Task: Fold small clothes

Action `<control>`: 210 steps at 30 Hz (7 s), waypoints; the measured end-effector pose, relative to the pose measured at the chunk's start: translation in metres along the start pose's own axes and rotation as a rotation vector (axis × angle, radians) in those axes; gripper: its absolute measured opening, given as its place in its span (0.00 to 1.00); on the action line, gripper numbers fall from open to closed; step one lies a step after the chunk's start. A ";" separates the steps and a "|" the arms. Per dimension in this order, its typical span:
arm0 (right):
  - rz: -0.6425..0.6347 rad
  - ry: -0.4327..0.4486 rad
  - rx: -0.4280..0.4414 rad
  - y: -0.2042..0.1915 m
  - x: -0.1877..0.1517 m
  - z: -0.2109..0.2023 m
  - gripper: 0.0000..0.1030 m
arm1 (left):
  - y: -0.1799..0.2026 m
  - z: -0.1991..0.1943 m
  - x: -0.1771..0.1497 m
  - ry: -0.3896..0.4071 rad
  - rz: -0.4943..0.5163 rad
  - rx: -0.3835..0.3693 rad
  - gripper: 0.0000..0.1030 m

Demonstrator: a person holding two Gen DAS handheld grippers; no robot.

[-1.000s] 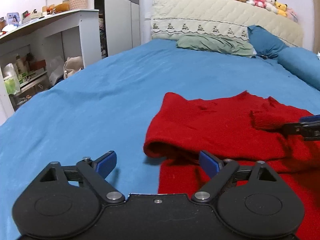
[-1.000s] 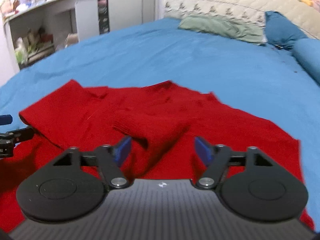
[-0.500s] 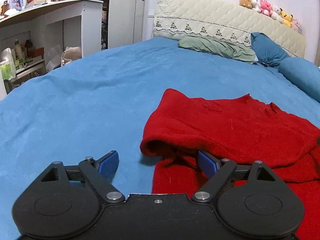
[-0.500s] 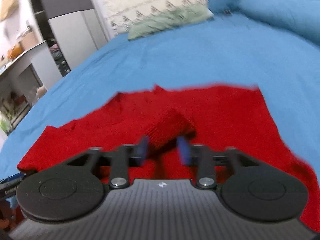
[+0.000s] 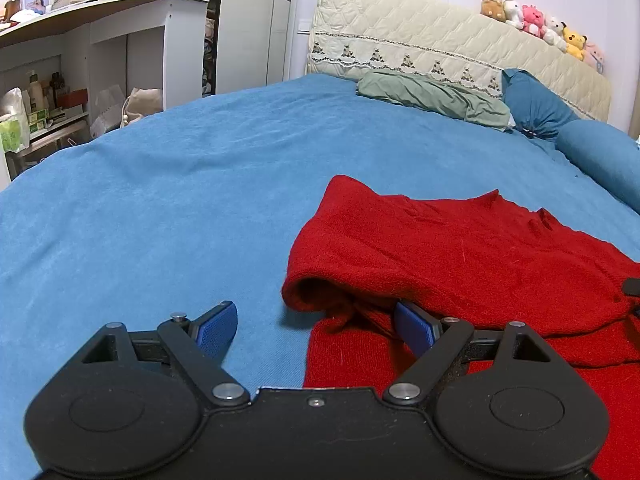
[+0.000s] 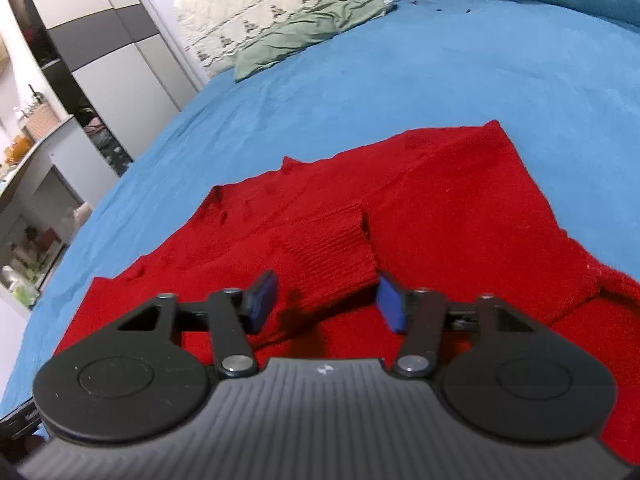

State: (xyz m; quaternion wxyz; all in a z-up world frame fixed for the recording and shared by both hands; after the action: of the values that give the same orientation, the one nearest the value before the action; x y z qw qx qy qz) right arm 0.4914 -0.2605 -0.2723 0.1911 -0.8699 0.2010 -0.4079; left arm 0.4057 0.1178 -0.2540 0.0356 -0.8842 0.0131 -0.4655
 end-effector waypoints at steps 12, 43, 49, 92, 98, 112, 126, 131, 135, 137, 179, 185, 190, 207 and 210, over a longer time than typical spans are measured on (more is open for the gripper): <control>-0.048 0.251 0.029 -0.003 0.077 -0.058 0.20 | -0.002 0.002 0.010 -0.017 0.035 -0.083 0.57; -0.287 0.147 -0.096 0.016 -0.002 -0.060 0.59 | 0.033 -0.010 0.035 0.002 0.225 -0.161 0.13; -0.224 0.066 -0.129 0.036 -0.018 -0.032 0.58 | 0.026 0.006 0.010 -0.099 0.157 -0.194 0.13; -0.148 -0.194 -0.246 0.126 -0.163 -0.334 0.85 | -0.009 -0.234 -0.126 -0.408 -0.006 -0.251 0.56; -0.150 -0.216 -0.295 0.135 -0.185 -0.323 0.79 | -0.002 -0.228 -0.140 -0.403 0.019 -0.222 0.54; -0.217 -0.211 -0.293 0.116 -0.190 -0.320 0.47 | 0.007 -0.233 -0.142 -0.386 0.060 -0.184 0.36; -0.178 -0.182 -0.230 0.103 -0.162 -0.339 0.20 | 0.009 -0.257 -0.117 -0.366 0.080 -0.203 0.05; -0.031 -0.139 -0.098 0.099 -0.124 -0.365 0.20 | 0.000 -0.277 -0.082 -0.295 0.005 -0.255 0.05; 0.072 -0.079 0.023 0.091 -0.076 -0.375 0.20 | -0.012 -0.279 -0.035 -0.201 -0.080 -0.299 0.05; 0.097 -0.054 0.067 0.085 -0.046 -0.370 0.20 | -0.017 -0.271 -0.007 -0.157 -0.108 -0.318 0.05; -0.196 -0.010 0.091 0.031 0.037 -0.044 0.77 | 0.036 0.007 0.057 -0.103 -0.021 -0.287 0.61; -0.124 -0.010 0.046 0.050 0.016 -0.024 0.76 | 0.046 0.017 0.035 -0.133 0.039 -0.273 0.61; -0.177 0.004 0.034 0.047 0.014 -0.040 0.76 | 0.043 0.016 0.039 -0.149 0.028 -0.269 0.61; -0.116 0.178 -0.160 0.093 -0.004 -0.109 0.84 | 0.163 -0.007 0.071 -0.086 0.081 -0.371 0.85; -0.117 0.161 -0.172 0.098 -0.009 -0.098 0.84 | 0.180 0.008 0.065 -0.130 0.116 -0.355 0.85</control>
State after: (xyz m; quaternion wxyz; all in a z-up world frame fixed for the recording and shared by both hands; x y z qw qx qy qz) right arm 0.3903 -0.3552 -0.2686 0.0748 -0.8577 0.1990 -0.4681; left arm 0.4512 -0.0649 -0.2183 -0.0931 -0.9027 0.1437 -0.3948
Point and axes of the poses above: each gripper's, at about its wrist camera, not at the fingertips, and z roughly the way its jaws point, y to its right, x to its top, the point moved 4 cm from there along z, roughly the way its jaws point, and after that the axes turned 12 degrees about z, right-handed, at the moved point
